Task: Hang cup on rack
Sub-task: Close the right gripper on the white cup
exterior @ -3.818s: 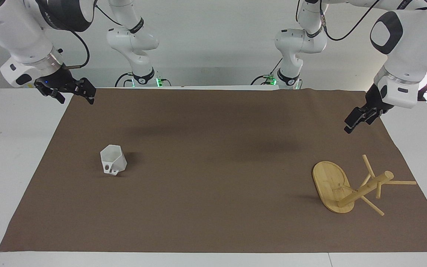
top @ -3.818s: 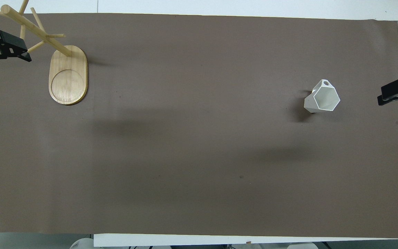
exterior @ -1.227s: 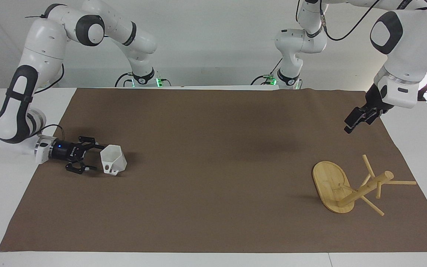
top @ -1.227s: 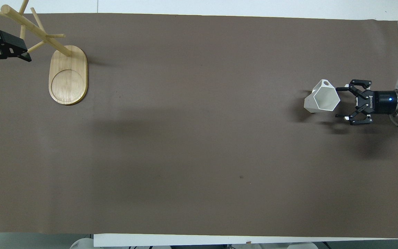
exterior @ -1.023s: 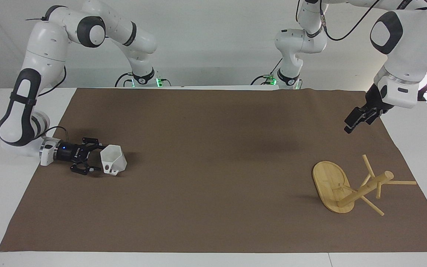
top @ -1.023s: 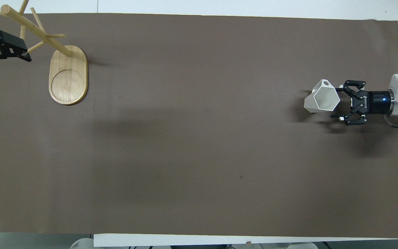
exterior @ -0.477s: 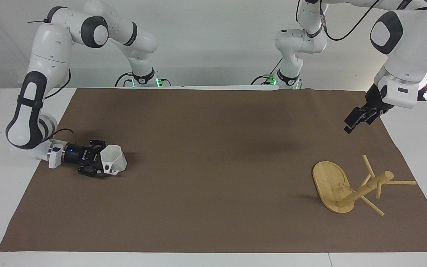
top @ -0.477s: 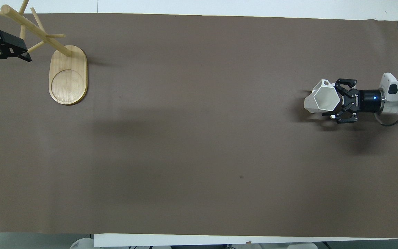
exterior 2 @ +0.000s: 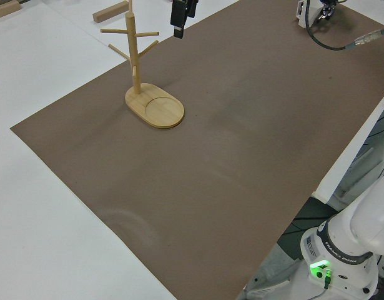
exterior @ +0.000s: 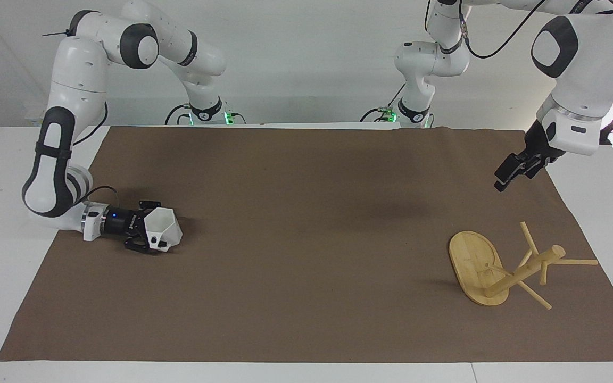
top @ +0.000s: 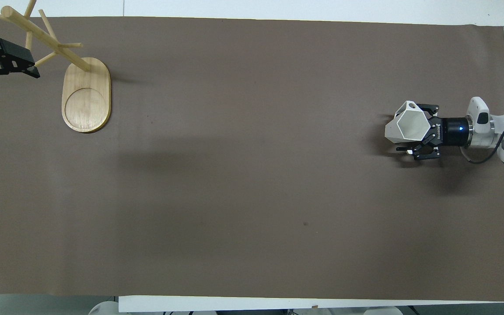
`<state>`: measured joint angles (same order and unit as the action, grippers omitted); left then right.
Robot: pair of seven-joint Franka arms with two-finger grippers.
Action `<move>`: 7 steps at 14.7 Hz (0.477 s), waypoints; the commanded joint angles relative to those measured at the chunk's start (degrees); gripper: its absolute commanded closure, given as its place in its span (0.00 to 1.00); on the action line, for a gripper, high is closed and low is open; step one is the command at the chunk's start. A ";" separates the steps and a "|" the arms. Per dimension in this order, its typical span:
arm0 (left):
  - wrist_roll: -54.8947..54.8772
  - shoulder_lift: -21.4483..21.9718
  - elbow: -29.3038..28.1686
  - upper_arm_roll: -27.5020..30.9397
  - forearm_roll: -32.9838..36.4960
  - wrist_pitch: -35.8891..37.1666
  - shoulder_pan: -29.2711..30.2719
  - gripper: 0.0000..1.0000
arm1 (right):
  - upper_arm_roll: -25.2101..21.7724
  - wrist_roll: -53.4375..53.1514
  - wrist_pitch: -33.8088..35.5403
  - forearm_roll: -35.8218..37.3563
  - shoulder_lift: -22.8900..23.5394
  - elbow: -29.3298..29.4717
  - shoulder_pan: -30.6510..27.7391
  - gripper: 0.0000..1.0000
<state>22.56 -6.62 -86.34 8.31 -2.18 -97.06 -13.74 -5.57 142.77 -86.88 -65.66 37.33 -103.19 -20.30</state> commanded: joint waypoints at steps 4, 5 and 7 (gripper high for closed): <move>0.29 1.35 -1.03 -0.14 -0.28 -0.32 -0.58 0.00 | 0.03 -0.03 -1.45 -1.66 -1.91 -2.10 1.40 0.51; 0.56 1.35 -0.94 -0.40 -0.37 -0.41 -0.67 0.00 | 0.03 -2.21 -1.45 -1.58 -2.35 -1.93 1.40 0.59; 0.73 1.08 -0.76 -0.58 -0.37 -5.55 -0.67 0.00 | 0.03 -7.65 -1.45 -1.58 -5.32 -1.93 3.75 0.65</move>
<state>22.59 -6.54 -86.17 7.69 -2.18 -98.45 -14.03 -5.55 140.10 -86.96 -66.26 36.39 -103.39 -18.70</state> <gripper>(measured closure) 0.000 0.229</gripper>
